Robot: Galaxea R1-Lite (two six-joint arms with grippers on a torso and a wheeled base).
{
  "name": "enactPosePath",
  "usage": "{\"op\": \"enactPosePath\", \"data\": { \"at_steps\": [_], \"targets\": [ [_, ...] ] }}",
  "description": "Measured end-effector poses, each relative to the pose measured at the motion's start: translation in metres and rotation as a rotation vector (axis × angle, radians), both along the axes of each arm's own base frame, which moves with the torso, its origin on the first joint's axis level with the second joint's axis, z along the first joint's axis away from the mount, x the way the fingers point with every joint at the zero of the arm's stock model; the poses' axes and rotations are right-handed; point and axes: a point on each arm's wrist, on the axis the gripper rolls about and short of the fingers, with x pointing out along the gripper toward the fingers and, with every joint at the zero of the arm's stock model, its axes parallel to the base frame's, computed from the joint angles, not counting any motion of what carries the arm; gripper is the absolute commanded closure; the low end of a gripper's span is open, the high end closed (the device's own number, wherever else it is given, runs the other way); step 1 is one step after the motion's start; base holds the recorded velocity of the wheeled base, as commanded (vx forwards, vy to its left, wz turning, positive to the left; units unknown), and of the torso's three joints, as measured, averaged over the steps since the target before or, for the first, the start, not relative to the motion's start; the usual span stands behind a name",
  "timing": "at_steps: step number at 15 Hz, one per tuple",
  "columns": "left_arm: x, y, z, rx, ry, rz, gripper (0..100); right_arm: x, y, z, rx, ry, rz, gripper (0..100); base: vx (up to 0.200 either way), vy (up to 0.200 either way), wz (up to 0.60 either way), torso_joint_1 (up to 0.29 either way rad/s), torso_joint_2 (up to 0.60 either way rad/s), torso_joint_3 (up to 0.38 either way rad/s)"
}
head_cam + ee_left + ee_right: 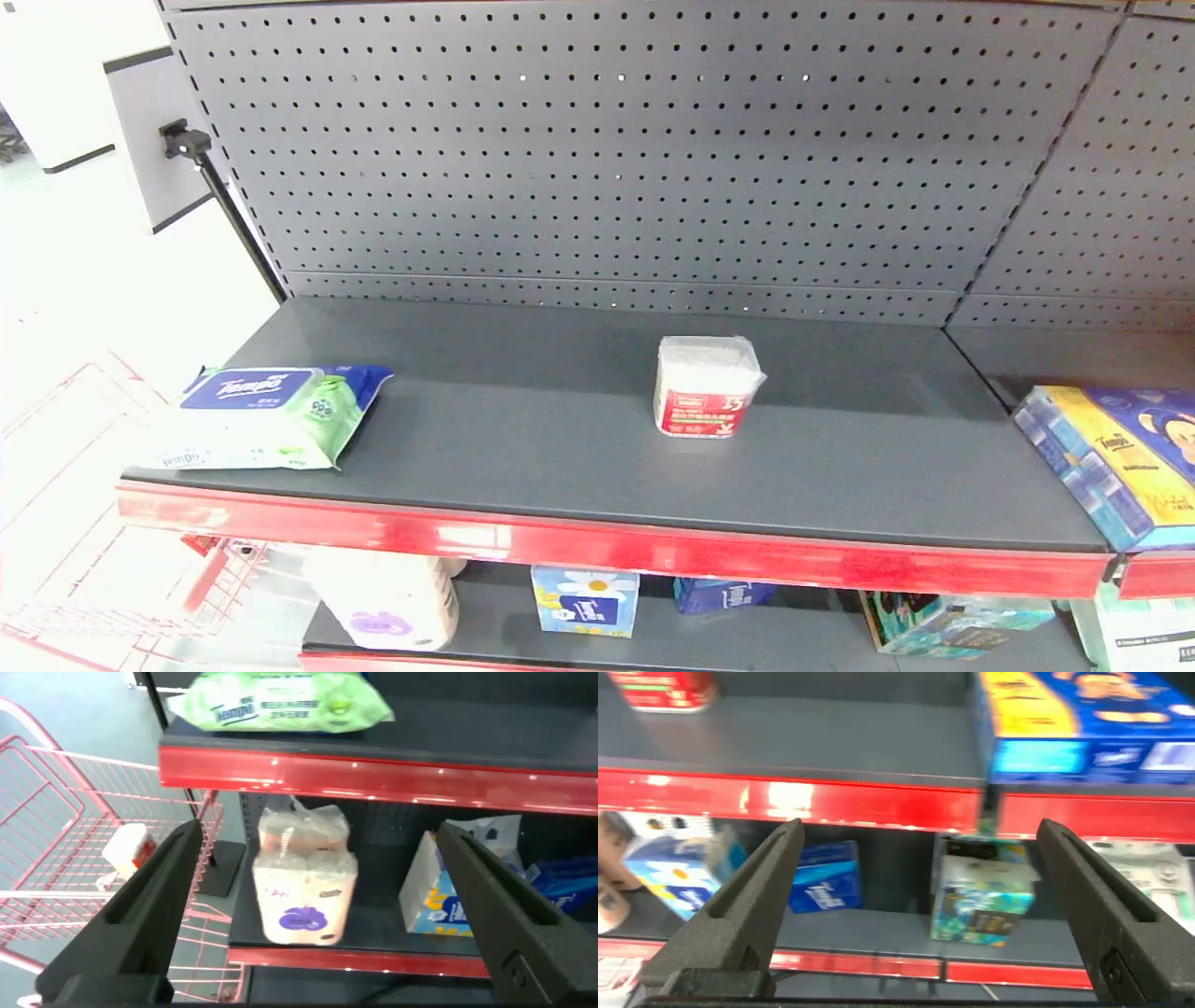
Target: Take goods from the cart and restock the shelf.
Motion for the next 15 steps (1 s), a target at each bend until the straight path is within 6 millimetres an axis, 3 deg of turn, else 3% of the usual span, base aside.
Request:
{"op": "enactPosePath", "data": {
  "at_steps": [15],
  "targets": [
    [0.0000,0.0000,0.0000,-0.001,0.000,0.000,0,0.0000,0.0000,0.0000,-0.001,0.000,0.001,0,0.000,0.200,0.00,0.001,0.00,0.002]
  ]
}}
